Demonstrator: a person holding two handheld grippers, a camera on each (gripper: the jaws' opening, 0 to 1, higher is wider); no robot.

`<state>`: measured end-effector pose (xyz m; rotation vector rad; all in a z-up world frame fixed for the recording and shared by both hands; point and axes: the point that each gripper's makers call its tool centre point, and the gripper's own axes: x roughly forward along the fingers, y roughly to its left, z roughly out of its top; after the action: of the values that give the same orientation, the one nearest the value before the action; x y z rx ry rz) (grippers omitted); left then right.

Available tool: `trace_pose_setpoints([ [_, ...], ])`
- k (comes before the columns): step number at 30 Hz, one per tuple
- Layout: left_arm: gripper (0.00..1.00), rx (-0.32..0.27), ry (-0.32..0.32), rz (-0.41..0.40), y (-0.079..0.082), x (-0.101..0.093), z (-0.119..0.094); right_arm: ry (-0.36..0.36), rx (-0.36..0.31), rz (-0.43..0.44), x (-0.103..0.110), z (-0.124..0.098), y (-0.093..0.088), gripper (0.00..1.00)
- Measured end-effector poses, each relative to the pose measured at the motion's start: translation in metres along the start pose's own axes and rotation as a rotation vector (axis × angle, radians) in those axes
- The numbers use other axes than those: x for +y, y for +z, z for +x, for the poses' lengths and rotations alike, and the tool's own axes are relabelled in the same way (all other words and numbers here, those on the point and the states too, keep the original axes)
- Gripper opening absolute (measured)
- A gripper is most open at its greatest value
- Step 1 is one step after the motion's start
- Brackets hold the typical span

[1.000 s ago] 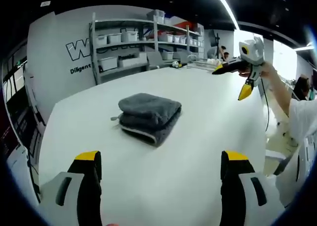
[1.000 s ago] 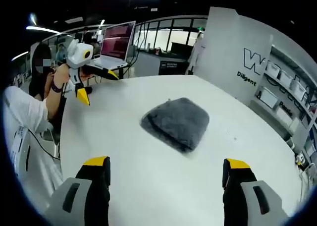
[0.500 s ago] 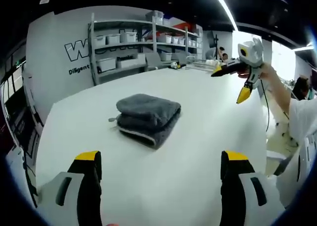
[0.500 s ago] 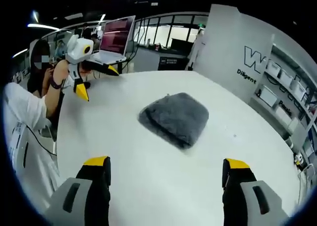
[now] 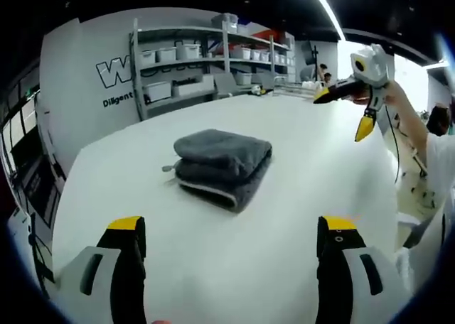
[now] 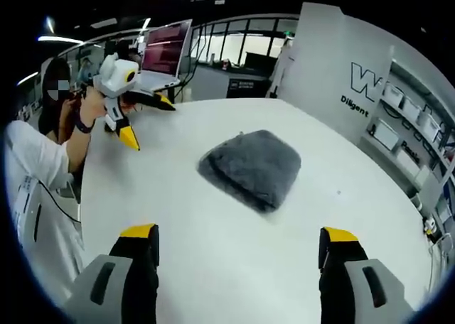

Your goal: Open the folded towel by lifting each exposed corner and separating the folded layers until the towel lies flat within the target outline without major curled edges

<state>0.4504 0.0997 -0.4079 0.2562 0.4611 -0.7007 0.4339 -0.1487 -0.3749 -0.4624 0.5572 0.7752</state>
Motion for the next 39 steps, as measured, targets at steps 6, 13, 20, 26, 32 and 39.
trace_pose_setpoints([
  [6, 0.99, -0.013, 0.019, 0.034, 0.001, 0.004, 0.007, 0.013, 0.004, 0.001, 0.002, 0.009, 0.002, 0.94],
  [13, 0.99, -0.032, 0.041, 0.065, 0.003, 0.009, 0.014, 0.034, -0.008, -0.001, 0.008, 0.020, 0.007, 0.93],
  [20, 0.99, -0.058, 0.023, 0.043, 0.002, 0.008, 0.020, 0.053, -0.023, -0.016, 0.015, 0.032, 0.015, 0.93],
  [26, 0.99, -0.077, 0.007, -0.007, -0.007, 0.013, 0.028, 0.071, -0.034, -0.035, 0.022, 0.049, 0.024, 0.92],
  [32, 0.99, -0.085, 0.028, -0.046, -0.012, 0.023, 0.034, 0.074, -0.047, -0.057, 0.026, 0.066, 0.032, 0.90],
  [39, 0.99, -0.149, 0.077, -0.046, -0.005, 0.037, 0.035, 0.082, -0.059, -0.087, 0.031, 0.087, 0.041, 0.88],
])
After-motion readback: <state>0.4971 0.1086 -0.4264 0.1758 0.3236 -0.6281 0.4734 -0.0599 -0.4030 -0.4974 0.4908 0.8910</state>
